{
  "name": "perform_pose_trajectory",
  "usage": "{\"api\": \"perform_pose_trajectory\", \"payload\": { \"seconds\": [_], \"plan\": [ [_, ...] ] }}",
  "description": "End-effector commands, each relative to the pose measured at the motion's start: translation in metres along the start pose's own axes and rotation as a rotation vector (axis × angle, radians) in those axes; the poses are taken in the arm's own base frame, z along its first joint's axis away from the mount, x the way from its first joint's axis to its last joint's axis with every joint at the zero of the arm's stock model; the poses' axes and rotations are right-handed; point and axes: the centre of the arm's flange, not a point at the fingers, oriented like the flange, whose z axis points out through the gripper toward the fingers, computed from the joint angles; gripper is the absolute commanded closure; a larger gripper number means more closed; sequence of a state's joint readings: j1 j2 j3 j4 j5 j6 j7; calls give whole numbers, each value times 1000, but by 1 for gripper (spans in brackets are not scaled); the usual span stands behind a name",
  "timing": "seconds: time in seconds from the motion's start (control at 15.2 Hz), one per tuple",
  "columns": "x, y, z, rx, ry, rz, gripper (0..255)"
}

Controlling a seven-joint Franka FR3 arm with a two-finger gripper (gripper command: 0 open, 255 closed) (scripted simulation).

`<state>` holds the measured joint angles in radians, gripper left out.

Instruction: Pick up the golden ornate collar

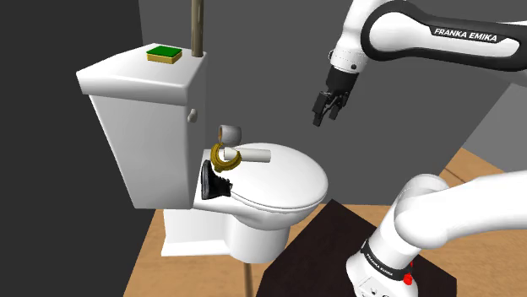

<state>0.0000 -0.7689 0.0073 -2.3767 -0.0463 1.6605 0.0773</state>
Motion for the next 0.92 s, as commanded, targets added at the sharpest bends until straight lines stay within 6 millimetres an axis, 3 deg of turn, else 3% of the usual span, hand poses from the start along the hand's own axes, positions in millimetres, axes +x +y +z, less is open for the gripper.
{"api": "perform_pose_trajectory", "payload": {
  "seconds": [0.0,0.86],
  "plan": [
    [0,0,0,0,0,0,0],
    [111,-19,116,173,70,-93,0]
  ]
}}
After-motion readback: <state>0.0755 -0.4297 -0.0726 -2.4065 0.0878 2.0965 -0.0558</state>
